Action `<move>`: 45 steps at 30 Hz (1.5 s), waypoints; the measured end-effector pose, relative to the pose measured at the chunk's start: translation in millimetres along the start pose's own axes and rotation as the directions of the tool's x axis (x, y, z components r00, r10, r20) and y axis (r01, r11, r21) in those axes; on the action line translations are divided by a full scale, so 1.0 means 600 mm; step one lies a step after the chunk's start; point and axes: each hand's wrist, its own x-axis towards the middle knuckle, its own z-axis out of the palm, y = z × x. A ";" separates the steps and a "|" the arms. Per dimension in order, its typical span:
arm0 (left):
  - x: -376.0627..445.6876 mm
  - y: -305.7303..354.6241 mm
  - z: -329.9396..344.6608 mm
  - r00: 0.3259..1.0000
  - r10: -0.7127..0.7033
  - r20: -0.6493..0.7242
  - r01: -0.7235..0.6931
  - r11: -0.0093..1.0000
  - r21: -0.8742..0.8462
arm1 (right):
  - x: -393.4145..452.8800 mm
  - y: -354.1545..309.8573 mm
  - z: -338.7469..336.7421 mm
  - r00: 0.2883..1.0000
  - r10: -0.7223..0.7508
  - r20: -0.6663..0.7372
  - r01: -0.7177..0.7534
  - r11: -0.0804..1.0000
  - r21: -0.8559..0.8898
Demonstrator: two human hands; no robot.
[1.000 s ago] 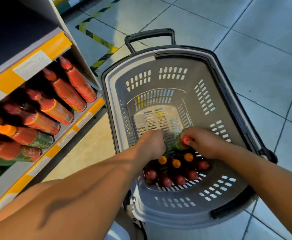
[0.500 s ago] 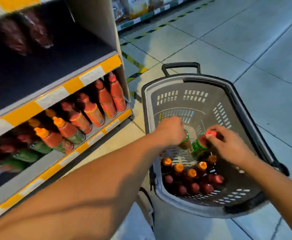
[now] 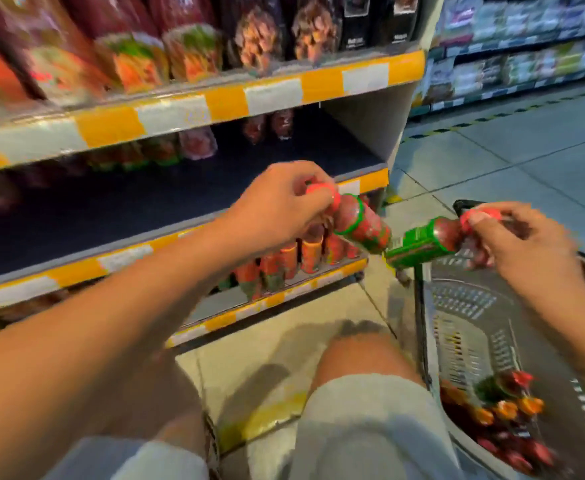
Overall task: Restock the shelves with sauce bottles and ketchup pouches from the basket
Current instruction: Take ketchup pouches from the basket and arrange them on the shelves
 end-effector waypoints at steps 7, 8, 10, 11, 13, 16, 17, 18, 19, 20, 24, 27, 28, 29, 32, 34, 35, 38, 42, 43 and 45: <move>-0.178 -0.095 -0.218 0.938 -0.253 -0.236 0.226 0.965 -0.133 | -0.038 -0.108 0.225 0.967 0.048 0.251 -0.100 0.974 0.202; -0.204 -0.115 -0.241 0.922 -0.282 -0.266 0.256 0.958 -0.130 | -0.047 -0.116 0.255 0.953 0.057 0.296 -0.120 0.973 0.199; -0.251 -0.152 -0.274 0.883 -0.351 -0.310 0.332 0.936 -0.116 | -0.065 -0.124 0.312 0.916 0.096 0.390 -0.173 0.971 0.167; -0.269 -0.169 -0.286 0.864 -0.385 -0.326 0.369 0.923 -0.111 | -0.073 -0.126 0.338 0.894 0.118 0.433 -0.196 0.970 0.140; -0.297 -0.201 -0.298 0.832 -0.423 -0.360 0.414 0.904 -0.106 | -0.086 -0.128 0.389 0.857 0.167 0.488 -0.235 0.969 0.081; -0.317 -0.248 -0.298 0.803 -0.450 -0.391 0.443 0.889 -0.114 | -0.098 -0.121 0.462 0.821 0.211 0.530 -0.261 0.965 0.019; -0.320 -0.266 -0.295 0.795 -0.459 -0.397 0.451 0.884 -0.119 | -0.102 -0.118 0.483 0.810 0.223 0.543 -0.267 0.964 0.001; -0.320 -0.286 -0.290 0.786 -0.470 -0.402 0.462 0.878 -0.124 | -0.105 -0.114 0.504 0.800 0.236 0.551 -0.269 0.963 -0.022; -0.318 -0.306 -0.285 0.778 -0.484 -0.400 0.473 0.871 -0.133 | -0.107 -0.107 0.524 0.794 0.251 0.553 -0.273 0.961 -0.044; -0.314 -0.326 -0.278 0.773 -0.499 -0.391 0.486 0.863 -0.141 | -0.109 -0.099 0.543 0.790 0.265 0.553 -0.275 0.959 -0.066; -0.285 -0.412 -0.249 0.750 -0.562 -0.348 0.539 0.825 -0.172 | -0.110 -0.051 0.605 0.768 0.316 0.557 -0.287 0.947 -0.142; -0.255 -0.465 -0.229 0.738 -0.598 -0.313 0.582 0.799 -0.153 | -0.102 -0.012 0.633 0.751 0.362 0.553 -0.314 0.932 -0.183; -0.244 -0.479 -0.222 0.736 -0.605 -0.303 0.595 0.792 -0.138 | -0.098 -0.002 0.640 0.745 0.378 0.550 -0.326 0.925 -0.193; -0.233 -0.492 -0.216 0.734 -0.611 -0.296 0.604 0.787 -0.125 | -0.093 0.008 0.648 0.741 0.389 0.547 -0.333 0.921 -0.203; -0.201 -0.525 -0.206 0.750 -0.602 -0.275 0.615 0.787 -0.046 | -0.073 0.030 0.672 0.746 0.366 0.557 -0.259 0.929 -0.263; -0.181 -0.544 -0.202 0.759 -0.591 -0.272 0.613 0.790 -0.008 | -0.060 0.042 0.692 0.745 0.340 0.574 -0.198 0.934 -0.297; -0.171 -0.551 -0.200 0.763 -0.587 -0.271 0.611 0.792 0.007 | -0.055 0.049 0.701 0.742 0.337 0.580 -0.186 0.934 -0.305; -0.138 -0.567 -0.195 0.774 -0.577 -0.262 0.604 0.797 0.029 | -0.044 0.069 0.727 0.735 0.346 0.583 -0.197 0.932 -0.305; -0.100 -0.586 -0.186 0.778 -0.581 -0.240 0.606 0.795 0.041 | -0.045 0.087 0.749 0.724 0.381 0.575 -0.258 0.923 -0.286; -0.092 -0.590 -0.184 0.778 -0.584 -0.231 0.608 0.792 0.047 | -0.046 0.092 0.754 0.722 0.383 0.576 -0.265 0.922 -0.281; -0.079 -0.599 -0.179 0.773 -0.595 -0.218 0.620 0.782 0.060 | -0.048 0.100 0.767 0.721 0.382 0.578 -0.260 0.923 -0.285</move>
